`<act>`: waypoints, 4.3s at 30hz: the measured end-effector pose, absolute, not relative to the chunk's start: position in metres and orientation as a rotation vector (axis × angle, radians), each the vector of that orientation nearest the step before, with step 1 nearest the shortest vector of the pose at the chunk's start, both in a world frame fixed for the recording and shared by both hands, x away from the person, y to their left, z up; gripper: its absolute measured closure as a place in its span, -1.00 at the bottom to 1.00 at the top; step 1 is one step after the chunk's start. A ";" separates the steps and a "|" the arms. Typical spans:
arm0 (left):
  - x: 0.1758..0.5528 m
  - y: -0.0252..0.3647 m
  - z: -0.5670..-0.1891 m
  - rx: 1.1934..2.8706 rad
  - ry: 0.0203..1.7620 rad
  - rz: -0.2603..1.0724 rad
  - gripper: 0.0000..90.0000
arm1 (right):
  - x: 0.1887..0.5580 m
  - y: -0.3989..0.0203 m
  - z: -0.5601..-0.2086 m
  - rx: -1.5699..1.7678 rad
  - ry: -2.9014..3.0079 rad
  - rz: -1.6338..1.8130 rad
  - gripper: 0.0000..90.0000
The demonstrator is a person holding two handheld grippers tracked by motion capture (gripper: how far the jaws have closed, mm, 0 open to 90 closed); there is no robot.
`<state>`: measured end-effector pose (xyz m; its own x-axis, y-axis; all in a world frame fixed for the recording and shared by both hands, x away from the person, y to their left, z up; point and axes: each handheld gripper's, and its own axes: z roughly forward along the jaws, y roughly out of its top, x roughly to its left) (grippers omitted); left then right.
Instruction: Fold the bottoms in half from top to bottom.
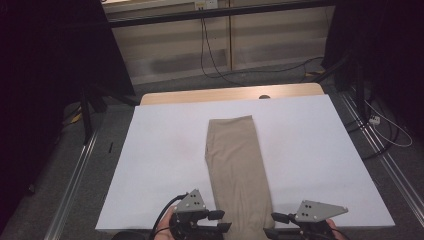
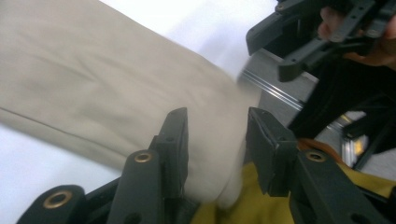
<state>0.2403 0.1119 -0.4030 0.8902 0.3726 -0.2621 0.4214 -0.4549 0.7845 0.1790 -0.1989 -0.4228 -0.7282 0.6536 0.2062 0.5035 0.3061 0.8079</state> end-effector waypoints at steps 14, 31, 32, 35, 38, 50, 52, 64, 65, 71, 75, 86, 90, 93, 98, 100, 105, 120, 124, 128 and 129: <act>0.326 0.116 -0.411 2.035 0.734 0.236 -0.53 | 0.252 -0.204 -0.424 1.136 2.313 1.324 -0.26; 0.431 0.104 -0.411 1.968 0.841 0.335 -0.64 | 0.376 -0.203 -0.421 1.160 2.220 1.284 -0.34; 0.438 0.104 -0.412 1.946 0.856 0.330 -0.64 | 0.384 -0.202 -0.420 1.166 2.218 1.285 -0.35; 0.459 0.103 -0.413 1.939 0.886 0.334 -0.65 | 0.406 -0.202 -0.418 1.189 2.196 1.291 -0.34; 0.479 0.102 -0.415 1.957 0.919 0.342 -0.69 | 0.429 -0.203 -0.416 1.211 2.180 1.276 -0.36; 0.537 0.096 -0.434 1.972 0.999 0.333 -0.45 | 0.519 -0.201 -0.431 1.329 2.151 1.138 -0.12; 0.542 0.093 -0.439 1.978 1.005 0.334 -0.29 | 0.529 -0.201 -0.438 1.363 2.154 1.114 -0.07; 0.566 0.083 -0.460 2.034 1.067 0.330 0.02 | 0.558 -0.189 -0.462 1.408 2.138 1.071 0.00; 0.566 0.084 -0.460 2.031 1.064 0.315 0.17 | 0.558 -0.190 -0.462 1.415 2.135 1.074 0.11; 0.563 0.082 -0.459 1.992 1.063 0.195 0.95 | 0.556 -0.193 -0.461 1.433 2.244 1.187 0.99; 0.568 0.092 -0.446 1.874 1.095 0.184 0.97 | 0.554 -0.203 -0.443 1.435 2.169 1.253 1.00; 0.581 0.095 -0.361 1.728 1.008 0.329 0.97 | 0.560 -0.211 -0.354 1.298 1.997 1.367 1.00; 0.579 0.097 -0.332 1.693 0.939 0.372 0.97 | 0.560 -0.213 -0.326 1.260 1.932 1.430 1.00; 0.567 0.099 -0.330 1.714 0.902 0.377 0.97 | 0.553 -0.215 -0.319 1.234 1.939 1.444 1.00; 0.536 0.107 -0.336 1.719 0.841 0.348 0.97 | 0.521 -0.215 -0.323 1.176 1.985 1.457 1.00; 0.516 0.110 -0.339 1.728 0.823 0.352 0.97 | 0.506 -0.216 -0.325 1.154 2.000 1.484 1.00; 0.471 0.113 -0.345 1.764 0.749 0.329 0.97 | 0.465 -0.217 -0.333 1.117 2.052 1.502 1.00; 0.367 0.134 -0.384 1.848 0.633 0.186 0.96 | 0.349 -0.216 -0.379 1.053 2.170 1.556 1.00; 0.349 0.135 -0.391 1.894 0.610 0.163 0.96 | 0.330 -0.216 -0.394 1.062 2.194 1.559 1.00; 0.337 0.136 -0.393 1.902 0.609 0.156 0.96 | 0.317 -0.217 -0.400 1.057 2.209 1.558 1.00; 0.334 0.136 -0.394 1.906 0.605 0.155 0.96 | 0.315 -0.216 -0.400 1.053 2.212 1.553 1.00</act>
<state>0.3339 0.1357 -0.3937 0.8621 0.4775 -0.1694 0.3375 -0.2918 0.8950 0.3148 -0.2163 -0.4001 -0.7112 0.6736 0.2011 0.4178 0.1750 0.8915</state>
